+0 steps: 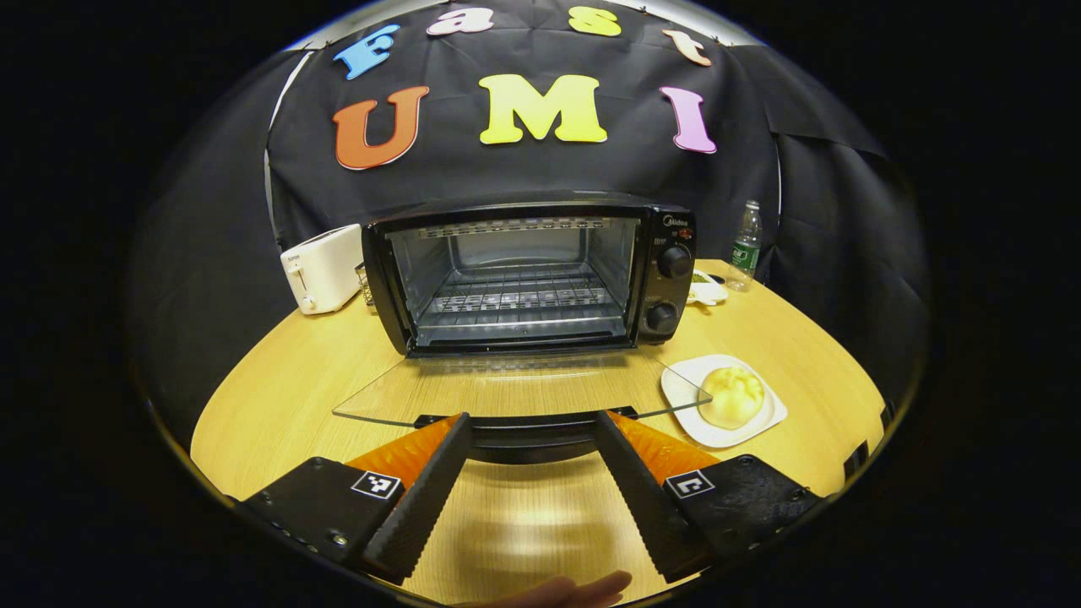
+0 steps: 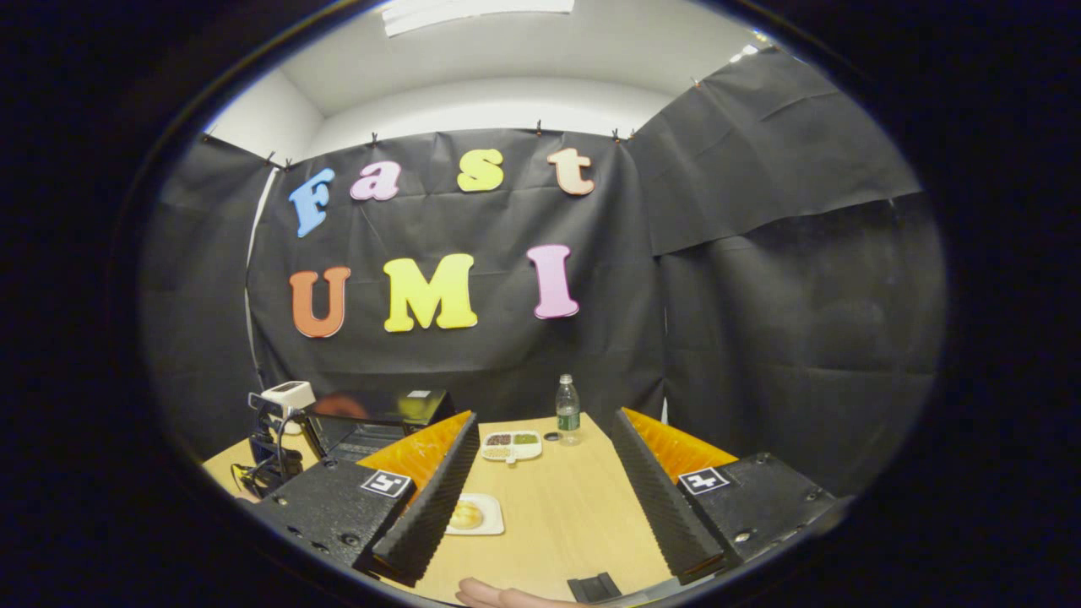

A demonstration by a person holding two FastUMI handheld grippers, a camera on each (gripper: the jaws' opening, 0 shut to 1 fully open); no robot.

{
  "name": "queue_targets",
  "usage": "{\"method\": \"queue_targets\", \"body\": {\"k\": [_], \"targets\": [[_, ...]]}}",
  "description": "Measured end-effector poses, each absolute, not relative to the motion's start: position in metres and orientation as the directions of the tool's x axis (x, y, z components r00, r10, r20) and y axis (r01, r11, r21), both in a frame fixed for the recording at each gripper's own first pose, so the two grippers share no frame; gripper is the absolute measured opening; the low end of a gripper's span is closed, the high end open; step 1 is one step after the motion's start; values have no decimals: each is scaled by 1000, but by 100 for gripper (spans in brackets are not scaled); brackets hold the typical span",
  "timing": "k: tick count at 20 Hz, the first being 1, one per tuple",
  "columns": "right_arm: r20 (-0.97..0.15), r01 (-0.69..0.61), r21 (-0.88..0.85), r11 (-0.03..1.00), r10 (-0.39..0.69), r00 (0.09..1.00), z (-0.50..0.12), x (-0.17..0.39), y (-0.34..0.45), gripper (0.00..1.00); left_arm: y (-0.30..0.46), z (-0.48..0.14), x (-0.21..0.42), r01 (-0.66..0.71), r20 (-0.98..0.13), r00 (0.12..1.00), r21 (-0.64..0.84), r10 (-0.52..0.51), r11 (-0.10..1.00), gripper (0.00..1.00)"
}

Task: Open the electric oven with the left hand, put the food in, and close the electric oven.

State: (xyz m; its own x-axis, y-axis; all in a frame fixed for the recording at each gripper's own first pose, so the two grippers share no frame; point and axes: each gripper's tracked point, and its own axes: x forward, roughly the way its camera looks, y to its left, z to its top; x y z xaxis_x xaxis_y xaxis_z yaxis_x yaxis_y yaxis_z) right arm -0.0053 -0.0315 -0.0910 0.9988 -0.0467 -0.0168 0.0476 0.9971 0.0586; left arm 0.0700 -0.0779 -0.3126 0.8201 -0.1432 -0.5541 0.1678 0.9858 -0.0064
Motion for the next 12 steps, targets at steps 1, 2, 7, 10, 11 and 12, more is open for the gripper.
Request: {"method": "queue_targets", "body": {"k": [1,2,7,10,11,12], "targets": [[-19,43,52,998,-42,999,-94,-4,-29,96,-77,-317,68,170,-556,819,0,-141,985,98],[-22,38,44,998,-37,999,-98,-3,-27,96,-76,-323,66,166,-563,815,-1,-138,986,98],[-66,14,14,1000,-13,998,-120,1,-17,96,-70,-352,59,138,-617,775,-38,-132,990,96],[-88,24,20,1000,-22,996,-128,6,-21,97,-70,-352,59,135,-604,786,-41,-132,990,90],[-96,28,26,999,-25,995,-130,7,-22,97,-71,-354,59,137,-606,784,-37,-132,990,96],[-104,29,33,999,-26,994,-133,9,-22,97,-70,-356,58,137,-610,782,-38,-131,990,96]]}}
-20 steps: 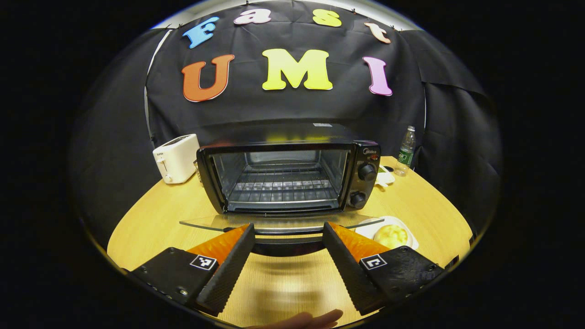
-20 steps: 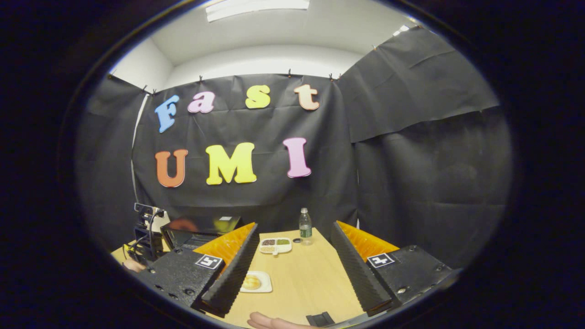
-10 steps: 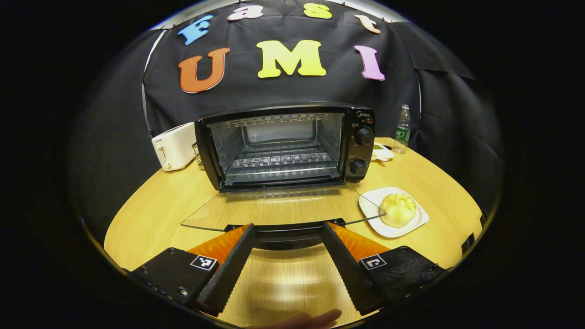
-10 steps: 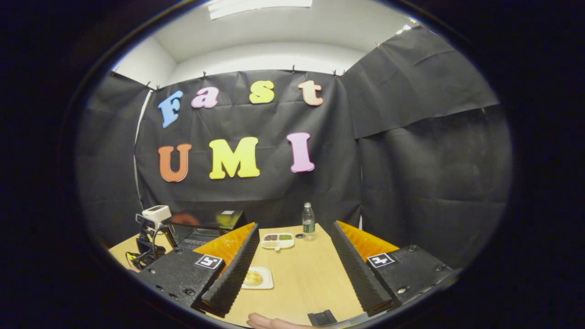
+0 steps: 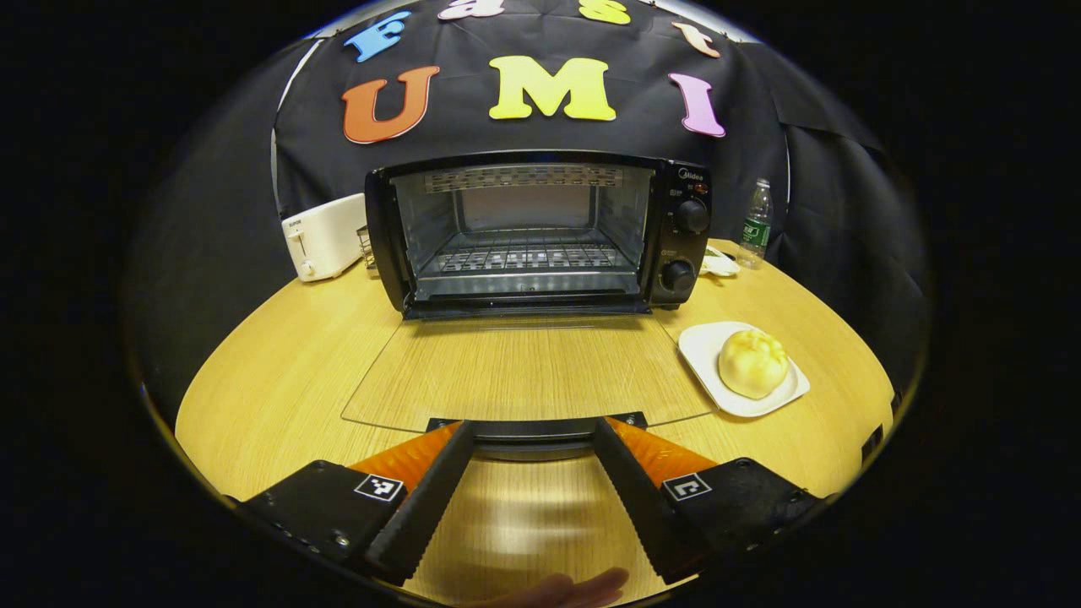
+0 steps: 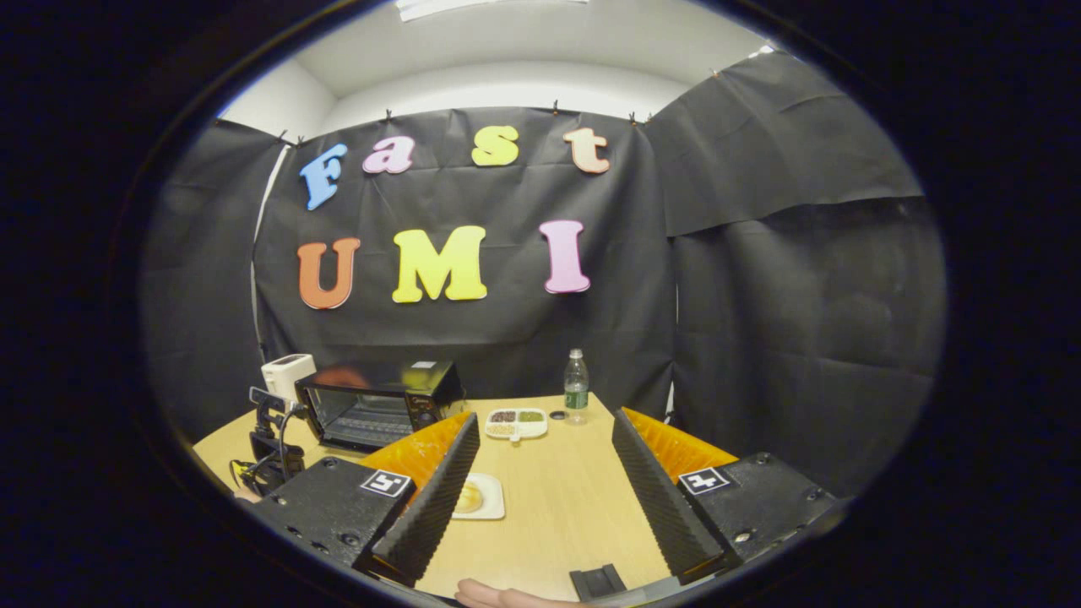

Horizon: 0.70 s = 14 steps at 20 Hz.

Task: Open the electric oven with the left hand, put the food in, and close the electric oven.

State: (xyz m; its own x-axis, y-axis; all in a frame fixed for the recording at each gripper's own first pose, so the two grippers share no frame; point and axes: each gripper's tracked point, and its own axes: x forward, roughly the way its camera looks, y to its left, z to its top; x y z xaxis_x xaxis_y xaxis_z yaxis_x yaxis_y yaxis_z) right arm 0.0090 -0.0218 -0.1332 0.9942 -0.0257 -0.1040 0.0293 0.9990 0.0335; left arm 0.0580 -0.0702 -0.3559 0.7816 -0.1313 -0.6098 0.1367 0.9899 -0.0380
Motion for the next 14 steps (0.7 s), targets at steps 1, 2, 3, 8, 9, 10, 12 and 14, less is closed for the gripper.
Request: {"method": "queue_targets", "body": {"k": [1,2,3,8,9,10,12,14], "targets": [[-111,30,39,999,-25,993,-136,10,-21,97,-70,-356,58,134,-609,782,-41,-131,990,95],[-119,30,40,999,-25,993,-139,10,-21,97,-71,-355,58,129,-600,789,-47,-132,991,96],[-127,30,39,999,-25,992,-142,12,-20,97,-71,-354,60,125,-593,794,-54,-132,991,95],[-147,33,34,999,-27,989,-151,16,-21,97,-61,-337,60,89,-550,827,-79,-118,993,95],[-151,31,35,999,-26,988,-152,17,-20,97,-56,-331,59,77,-544,832,-88,-112,993,95],[-155,30,38,999,-23,988,-155,19,-20,97,-53,-323,58,68,-533,838,-102,-113,992,95],[-166,30,50,998,-21,986,-160,23,-19,97,-48,-299,54,66,-499,858,-128,-122,990,95],[-179,28,57,998,-17,984,-166,27,-16,97,-42,-272,50,79,-451,883,-132,-131,988,95]]}}
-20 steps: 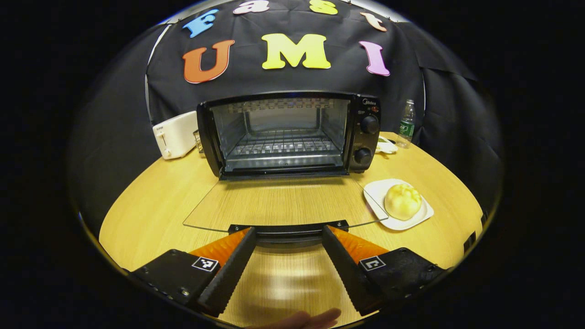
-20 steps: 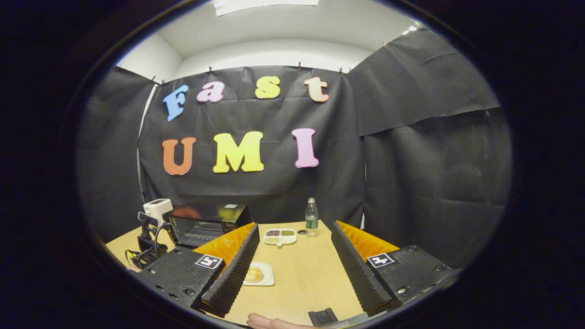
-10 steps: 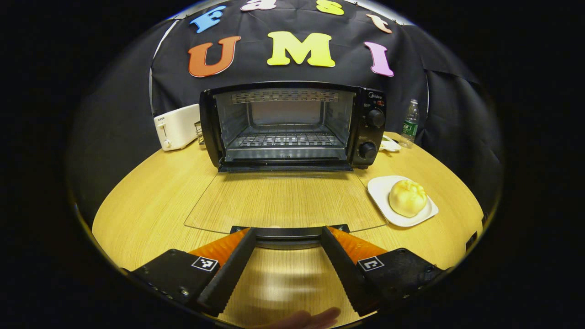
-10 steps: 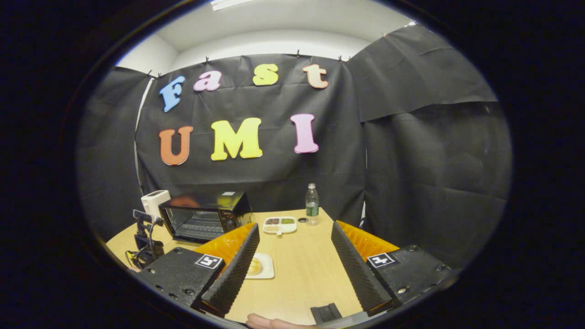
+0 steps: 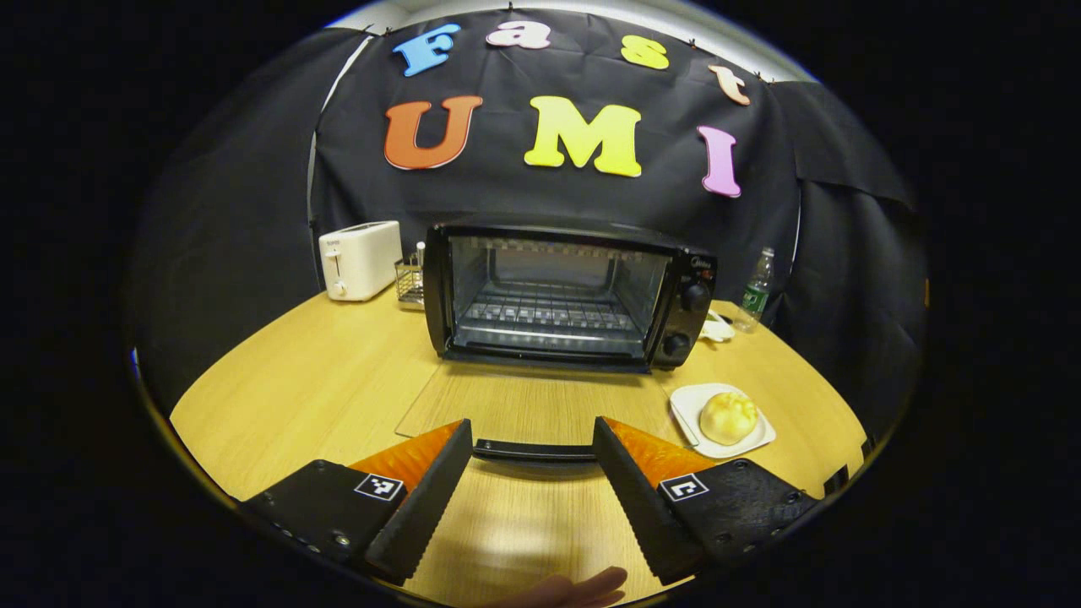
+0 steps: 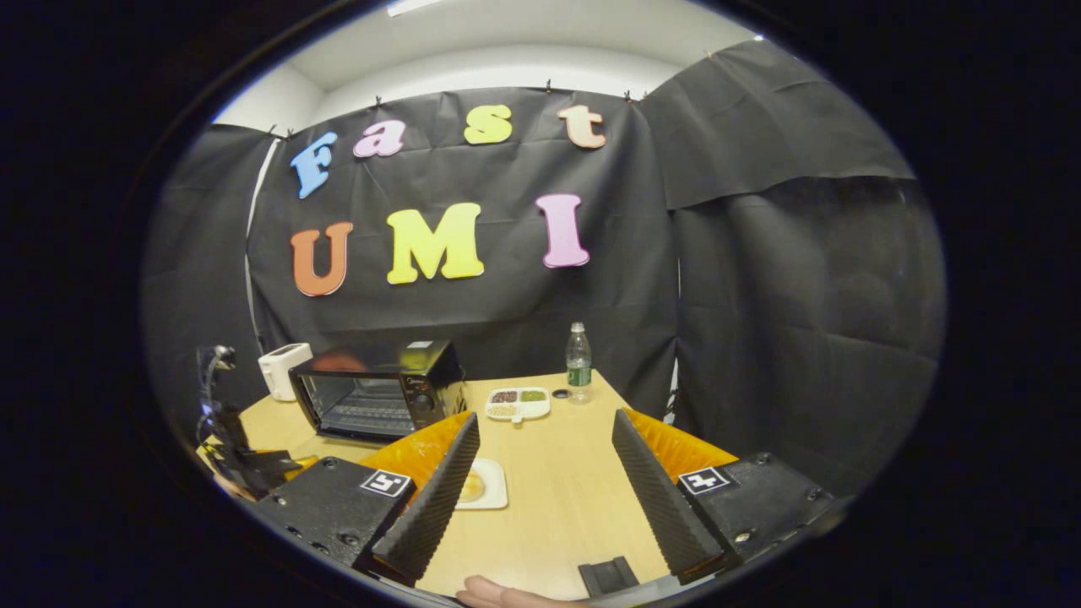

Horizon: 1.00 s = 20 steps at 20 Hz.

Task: Open the electric oven with the left hand, put the food in, and close the electric oven.

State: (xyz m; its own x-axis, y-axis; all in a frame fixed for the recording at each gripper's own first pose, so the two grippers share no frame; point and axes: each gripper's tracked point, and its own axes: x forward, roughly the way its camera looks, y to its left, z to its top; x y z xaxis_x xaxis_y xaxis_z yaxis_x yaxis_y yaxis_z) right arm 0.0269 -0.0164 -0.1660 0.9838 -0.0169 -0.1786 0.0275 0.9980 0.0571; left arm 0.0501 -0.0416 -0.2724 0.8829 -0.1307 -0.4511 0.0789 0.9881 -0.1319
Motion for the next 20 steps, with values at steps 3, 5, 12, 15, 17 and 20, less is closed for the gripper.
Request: {"method": "queue_targets", "body": {"k": [3,5,12,15,17,20], "targets": [[-196,30,51,998,-20,980,-174,33,-13,97,-26,-223,41,89,-362,924,-111,-124,990,95],[-200,21,51,998,-10,980,-177,37,-6,97,-17,-188,33,81,-303,947,-100,-108,992,94],[-218,-31,43,999,40,975,-201,60,21,97,9,-76,-3,50,-82,995,-27,-52,998,94],[-262,-54,46,998,64,963,-227,78,34,97,6,-41,-22,69,-12,998,-25,-69,997,94],[-306,-70,44,997,80,949,-247,94,44,97,5,-31,-36,80,17,997,-24,-79,997,94],[-367,-107,42,993,115,923,-277,115,65,97,3,-23,-54,96,44,995,-29,-95,995,94]]}}
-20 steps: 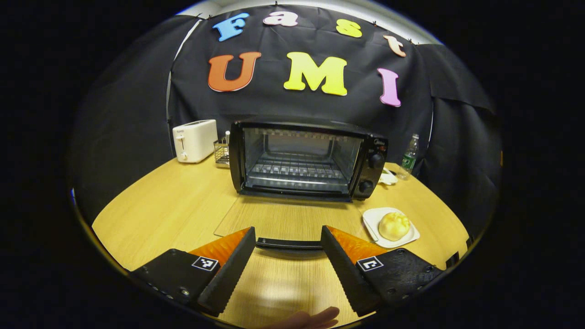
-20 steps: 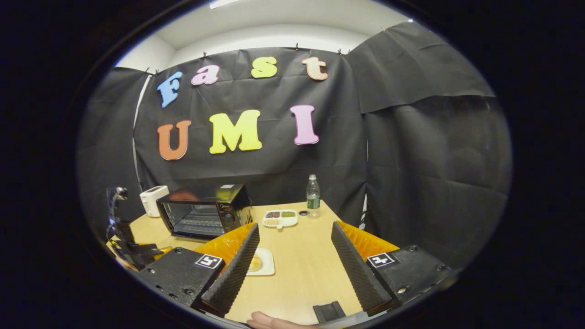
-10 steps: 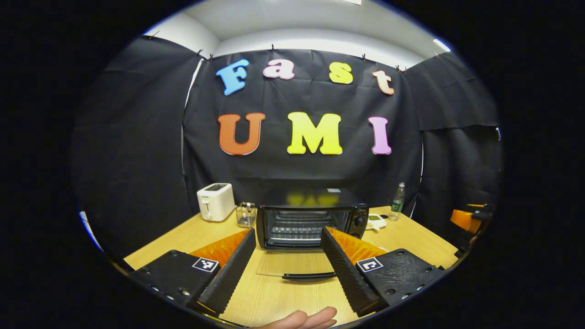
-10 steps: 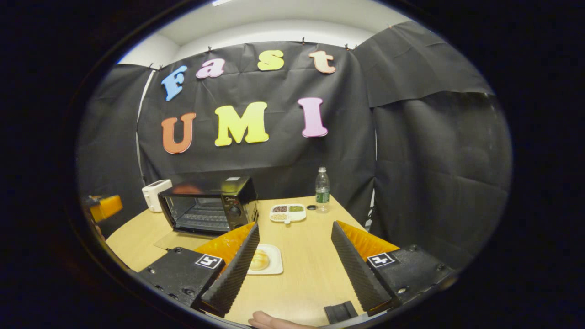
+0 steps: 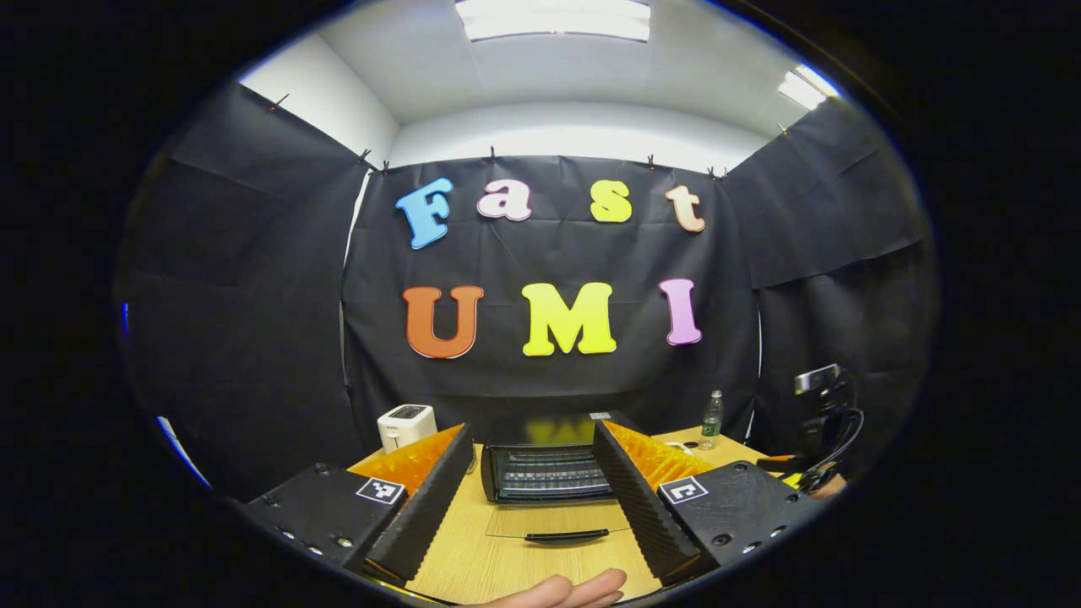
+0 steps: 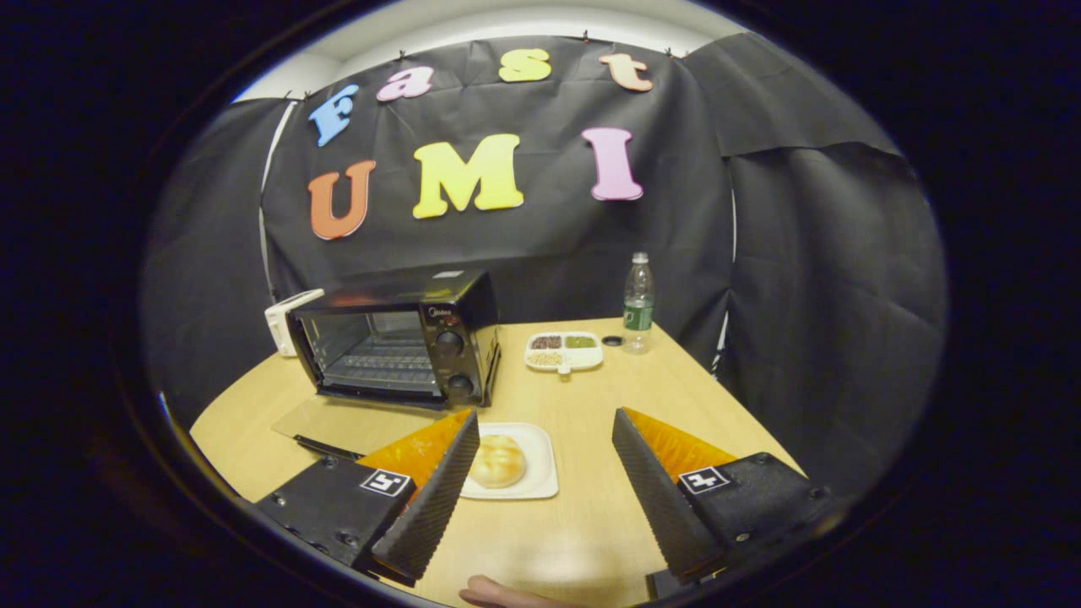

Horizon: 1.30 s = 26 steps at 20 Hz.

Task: Open the electric oven with the left hand, put the food in, and close the electric oven.

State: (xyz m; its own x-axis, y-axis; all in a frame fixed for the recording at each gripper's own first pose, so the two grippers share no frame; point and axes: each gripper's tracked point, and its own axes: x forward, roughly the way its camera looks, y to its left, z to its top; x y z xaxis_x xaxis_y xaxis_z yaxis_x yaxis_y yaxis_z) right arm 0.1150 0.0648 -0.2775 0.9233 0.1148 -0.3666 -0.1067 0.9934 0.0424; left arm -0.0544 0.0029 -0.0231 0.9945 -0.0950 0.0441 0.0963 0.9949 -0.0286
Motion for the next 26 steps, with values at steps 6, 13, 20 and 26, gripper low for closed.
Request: {"method": "queue_targets", "body": {"k": [6,13,20,26], "targets": [[-440,-173,107,979,202,875,-336,143,105,98,3,-27,-77,129,58,991,-94,-124,987,94],[-524,-169,127,977,210,825,-383,169,124,98,11,-29,-78,119,64,991,-68,-115,991,94],[-580,-133,160,978,203,789,-413,180,128,93,16,-41,-70,104,29,994,-126,-101,987,94],[-546,-156,220,963,254,799,-405,177,133,91,17,-52,-69,99,21,995,-125,-97,987,92]]}}
